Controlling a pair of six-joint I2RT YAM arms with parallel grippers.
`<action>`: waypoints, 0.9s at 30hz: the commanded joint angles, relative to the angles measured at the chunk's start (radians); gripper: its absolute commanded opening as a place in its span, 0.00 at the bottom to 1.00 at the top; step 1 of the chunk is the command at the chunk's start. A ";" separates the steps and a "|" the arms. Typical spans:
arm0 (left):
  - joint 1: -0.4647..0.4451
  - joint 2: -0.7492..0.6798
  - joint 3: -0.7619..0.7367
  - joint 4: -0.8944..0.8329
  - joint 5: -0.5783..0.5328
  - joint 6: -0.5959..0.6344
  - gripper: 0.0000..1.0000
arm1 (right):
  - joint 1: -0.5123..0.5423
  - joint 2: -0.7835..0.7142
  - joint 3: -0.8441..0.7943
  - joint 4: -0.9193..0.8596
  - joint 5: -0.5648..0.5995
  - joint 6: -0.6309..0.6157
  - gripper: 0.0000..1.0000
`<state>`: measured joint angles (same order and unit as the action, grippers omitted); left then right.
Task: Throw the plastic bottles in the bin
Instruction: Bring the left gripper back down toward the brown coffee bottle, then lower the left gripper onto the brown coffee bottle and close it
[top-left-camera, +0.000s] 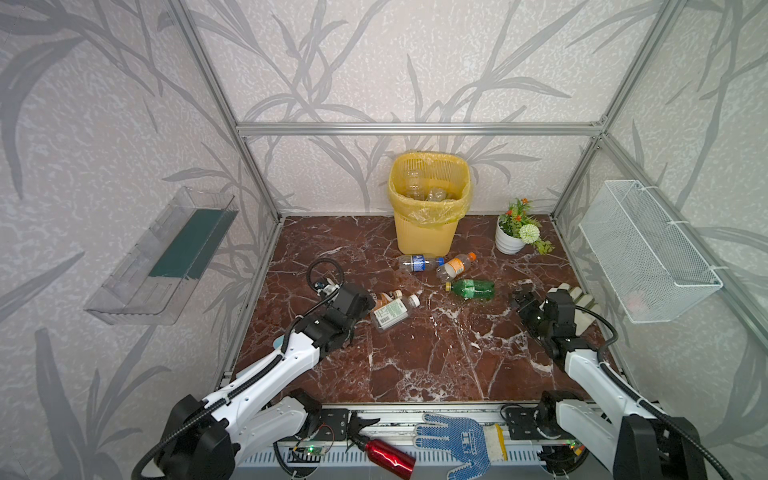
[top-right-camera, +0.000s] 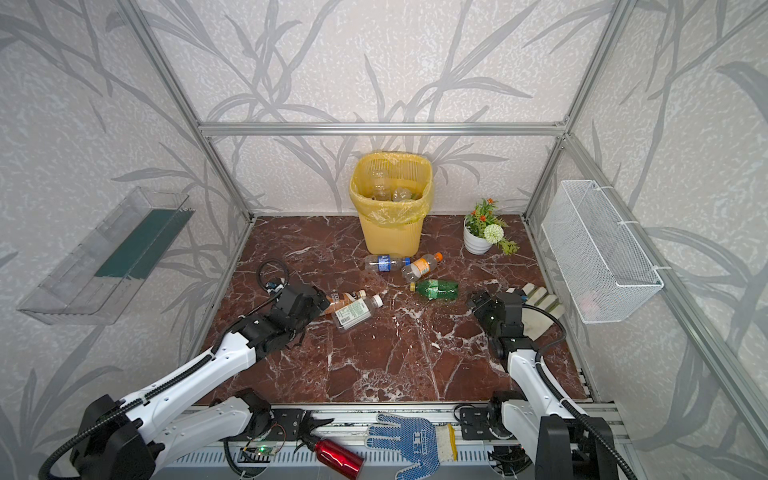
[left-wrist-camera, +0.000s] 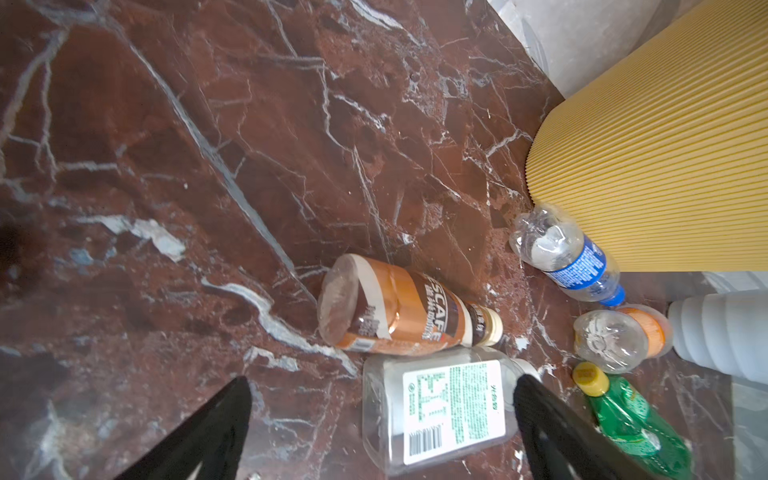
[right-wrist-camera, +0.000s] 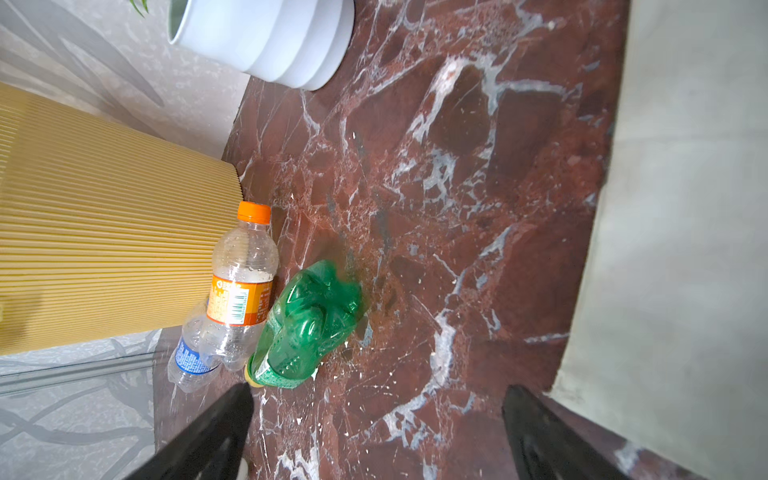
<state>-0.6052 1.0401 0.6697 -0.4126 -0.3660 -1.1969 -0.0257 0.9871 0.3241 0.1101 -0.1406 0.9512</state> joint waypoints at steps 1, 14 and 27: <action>-0.047 0.036 0.017 -0.016 -0.056 -0.173 0.99 | -0.003 0.013 -0.009 0.031 -0.009 0.004 0.94; -0.029 0.285 0.030 0.205 0.003 -0.234 0.99 | -0.004 0.010 -0.011 0.012 -0.004 -0.005 0.94; 0.090 0.474 0.115 0.310 0.132 -0.140 0.99 | -0.003 -0.003 -0.011 -0.012 0.016 -0.015 0.95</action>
<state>-0.5259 1.4849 0.7498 -0.1322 -0.2550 -1.3598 -0.0257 0.9993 0.3233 0.1184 -0.1394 0.9493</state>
